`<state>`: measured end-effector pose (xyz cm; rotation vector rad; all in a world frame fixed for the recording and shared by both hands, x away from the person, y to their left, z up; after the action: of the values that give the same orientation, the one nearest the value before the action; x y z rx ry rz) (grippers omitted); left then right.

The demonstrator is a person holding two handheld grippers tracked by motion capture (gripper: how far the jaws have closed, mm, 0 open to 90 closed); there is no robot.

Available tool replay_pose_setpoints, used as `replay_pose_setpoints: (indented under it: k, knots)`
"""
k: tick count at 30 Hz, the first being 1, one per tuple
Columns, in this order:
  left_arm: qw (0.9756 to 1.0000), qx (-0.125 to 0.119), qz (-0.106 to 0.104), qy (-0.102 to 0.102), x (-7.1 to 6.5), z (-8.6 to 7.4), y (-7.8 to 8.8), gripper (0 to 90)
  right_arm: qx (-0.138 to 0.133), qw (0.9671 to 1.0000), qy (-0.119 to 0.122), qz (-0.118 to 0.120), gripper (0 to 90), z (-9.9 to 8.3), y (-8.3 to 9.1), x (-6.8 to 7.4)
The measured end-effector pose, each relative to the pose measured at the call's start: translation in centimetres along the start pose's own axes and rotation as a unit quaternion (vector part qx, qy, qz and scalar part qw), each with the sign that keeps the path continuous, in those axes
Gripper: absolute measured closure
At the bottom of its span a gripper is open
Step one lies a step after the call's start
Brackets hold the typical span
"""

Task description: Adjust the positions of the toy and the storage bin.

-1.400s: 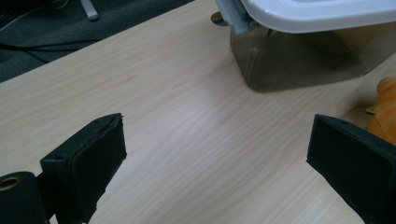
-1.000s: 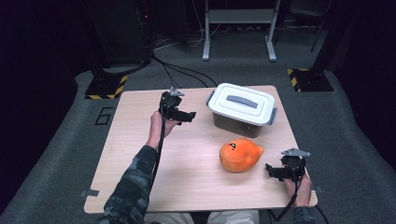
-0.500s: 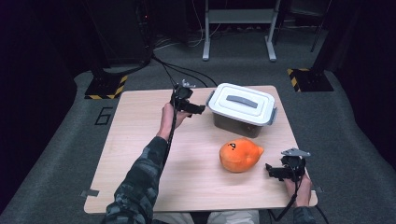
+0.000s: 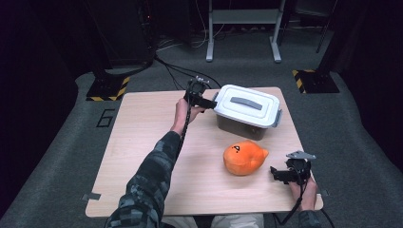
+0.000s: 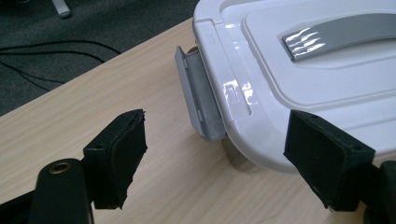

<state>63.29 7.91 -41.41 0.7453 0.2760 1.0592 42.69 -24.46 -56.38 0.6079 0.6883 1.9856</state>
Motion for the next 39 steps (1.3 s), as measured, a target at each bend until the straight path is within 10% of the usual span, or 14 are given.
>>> replay_pose_setpoints:
  k: [17, 27, 39]
  knots:
    - [0.9997, 0.009, -0.022, -0.007, -2.0, 0.7, -1.7, 61.7, -0.012, 0.9999, -0.007, -0.003, 10.6, 0.0, 0.3, -0.1]
    - [0.9997, 0.009, -0.020, 0.005, -2.0, 0.6, -1.6, 64.0, -0.028, 0.9983, -0.049, 0.012, 13.0, 0.5, 0.9, -0.8]
    - [1.0000, 0.007, -0.004, -0.003, -2.4, 0.6, -1.5, 64.5, -0.099, 0.9921, -0.069, 0.034, 14.1, 10.0, 4.9, -0.7]
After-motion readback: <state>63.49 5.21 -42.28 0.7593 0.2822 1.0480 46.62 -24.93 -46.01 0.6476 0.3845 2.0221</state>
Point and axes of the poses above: each handheld gripper's, and its own axes: y roughly backward along the jaws, z roughly out of its top, x roughly to its left, the point moved 5 cm from there along -y, roughly forward along the jaws, and after that the axes turned 12 degrees about z, right-handed, at the moved point
